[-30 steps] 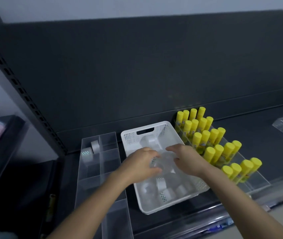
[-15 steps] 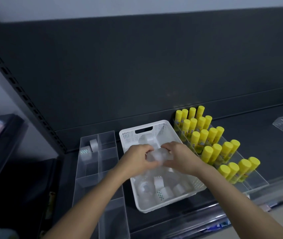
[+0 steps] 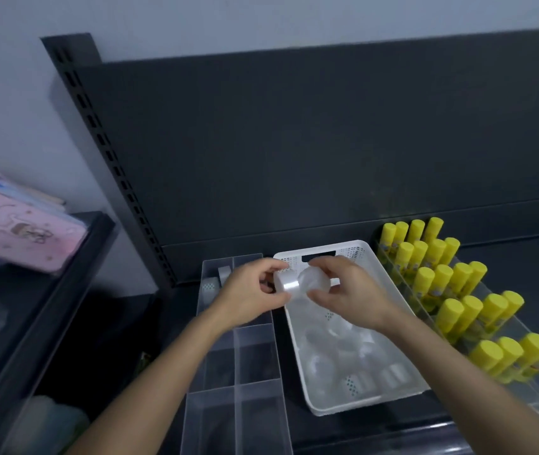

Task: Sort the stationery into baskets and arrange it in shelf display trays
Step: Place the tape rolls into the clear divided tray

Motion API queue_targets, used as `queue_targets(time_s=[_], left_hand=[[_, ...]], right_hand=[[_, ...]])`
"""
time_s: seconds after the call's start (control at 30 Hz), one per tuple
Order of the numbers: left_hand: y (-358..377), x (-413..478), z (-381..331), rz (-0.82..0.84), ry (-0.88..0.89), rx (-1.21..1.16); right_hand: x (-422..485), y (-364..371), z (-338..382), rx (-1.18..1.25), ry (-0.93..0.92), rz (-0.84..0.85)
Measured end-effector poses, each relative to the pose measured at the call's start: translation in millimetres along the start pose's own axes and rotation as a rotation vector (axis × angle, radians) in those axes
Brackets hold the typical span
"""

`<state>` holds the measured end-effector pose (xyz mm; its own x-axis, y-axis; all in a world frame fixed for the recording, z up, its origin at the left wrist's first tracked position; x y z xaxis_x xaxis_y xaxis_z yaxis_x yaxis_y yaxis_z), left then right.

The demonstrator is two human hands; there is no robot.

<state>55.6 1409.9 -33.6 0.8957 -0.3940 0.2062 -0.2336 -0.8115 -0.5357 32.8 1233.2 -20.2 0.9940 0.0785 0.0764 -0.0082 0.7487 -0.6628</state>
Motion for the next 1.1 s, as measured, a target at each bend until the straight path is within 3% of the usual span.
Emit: queue_targets(time_s=[0.2, 0.33, 0.6, 0.93, 1.1], left_hand=[[-44.9, 0.8, 30.9, -0.122, -0.033, 0.059], [-62.7, 10.9, 57.2, -0.107, -0.057, 0.14], [-60.8, 29.3, 83.1, 0.051, -0.056, 0.26], [-43.4, 24.8, 95.9, 0.313, -0.095, 0.447], [-57.3, 10.3, 85.6, 0.136, -0.016, 0.405]], right_hand=[[30.7, 29.5, 26.4, -0.038, -0.056, 0.026], [55.7, 49.8, 44.9, -0.166, -0.132, 0.073], [83.0, 88.7, 46.1, -0.518, -0.168, 0.219], [83.5, 108.3, 33.6, -0.626, -0.139, 0.341], [78.9, 101.5, 35.7, -0.6, -0.165, 0.235]])
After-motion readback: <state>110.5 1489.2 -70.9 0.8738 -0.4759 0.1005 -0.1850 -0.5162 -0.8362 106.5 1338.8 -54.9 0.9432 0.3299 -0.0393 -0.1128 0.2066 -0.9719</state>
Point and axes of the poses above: each hand's wrist, its own x-axis towards the middle knuckle, its own y-axis out of the palm, z = x × y, the point moved 6 cm from there along x, towards the middle knuckle, and after that the axes turned 8 degrees about y, right-handed, at the moved point
